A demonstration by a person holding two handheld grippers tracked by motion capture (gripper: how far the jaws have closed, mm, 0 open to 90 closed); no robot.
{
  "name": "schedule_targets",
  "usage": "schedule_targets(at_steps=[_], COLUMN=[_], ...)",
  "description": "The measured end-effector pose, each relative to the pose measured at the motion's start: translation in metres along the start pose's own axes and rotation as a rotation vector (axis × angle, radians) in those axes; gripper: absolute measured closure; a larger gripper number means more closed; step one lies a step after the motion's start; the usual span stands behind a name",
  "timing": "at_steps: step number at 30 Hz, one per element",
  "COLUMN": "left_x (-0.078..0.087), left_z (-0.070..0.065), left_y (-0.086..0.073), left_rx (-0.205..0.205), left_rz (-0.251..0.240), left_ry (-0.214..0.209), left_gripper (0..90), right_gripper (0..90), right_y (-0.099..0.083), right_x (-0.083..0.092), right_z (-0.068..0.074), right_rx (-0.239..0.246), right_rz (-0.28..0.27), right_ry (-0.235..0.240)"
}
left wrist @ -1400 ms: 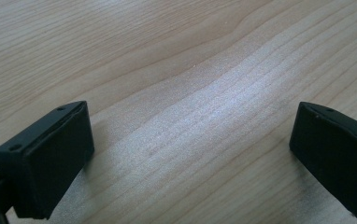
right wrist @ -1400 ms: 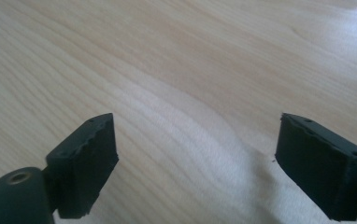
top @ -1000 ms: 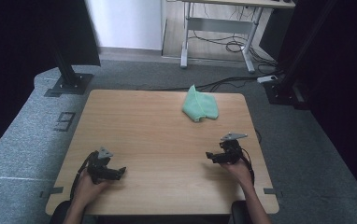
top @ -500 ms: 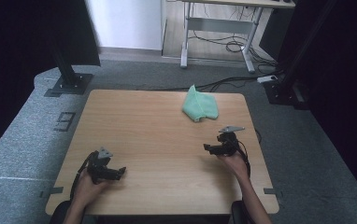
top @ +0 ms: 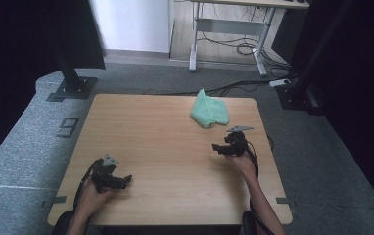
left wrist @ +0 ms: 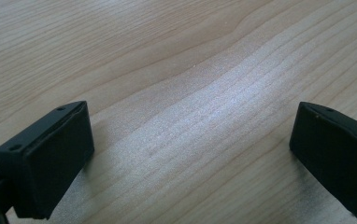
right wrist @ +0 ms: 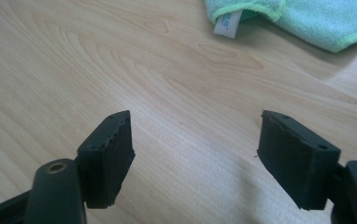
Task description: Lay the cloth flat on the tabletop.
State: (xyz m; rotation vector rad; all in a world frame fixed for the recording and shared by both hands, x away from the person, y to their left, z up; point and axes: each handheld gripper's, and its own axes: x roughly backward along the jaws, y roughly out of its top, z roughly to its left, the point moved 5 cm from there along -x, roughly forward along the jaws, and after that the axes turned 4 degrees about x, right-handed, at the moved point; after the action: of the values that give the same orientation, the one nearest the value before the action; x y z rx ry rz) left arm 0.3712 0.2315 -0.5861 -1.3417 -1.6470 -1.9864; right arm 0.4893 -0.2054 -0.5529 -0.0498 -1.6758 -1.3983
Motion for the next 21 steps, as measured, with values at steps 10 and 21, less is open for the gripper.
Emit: schedule_targets(at_steps=[10, 21], left_x=[0.0, 0.0], left_z=[0.0, 0.0], left_y=[0.0, 0.0], left_rx=[0.0, 0.0], left_rz=[-0.002, -0.001], left_ry=[0.0, 0.0], left_gripper=[0.0, 0.0], right_gripper=[34.4, 38.9], right_y=[0.009, 0.019], right_x=[-0.011, -0.022], right_z=[-0.01, -0.018], right_rx=[-0.001, -0.006], right_rz=[0.003, 0.001], right_ry=[-0.007, -0.03])
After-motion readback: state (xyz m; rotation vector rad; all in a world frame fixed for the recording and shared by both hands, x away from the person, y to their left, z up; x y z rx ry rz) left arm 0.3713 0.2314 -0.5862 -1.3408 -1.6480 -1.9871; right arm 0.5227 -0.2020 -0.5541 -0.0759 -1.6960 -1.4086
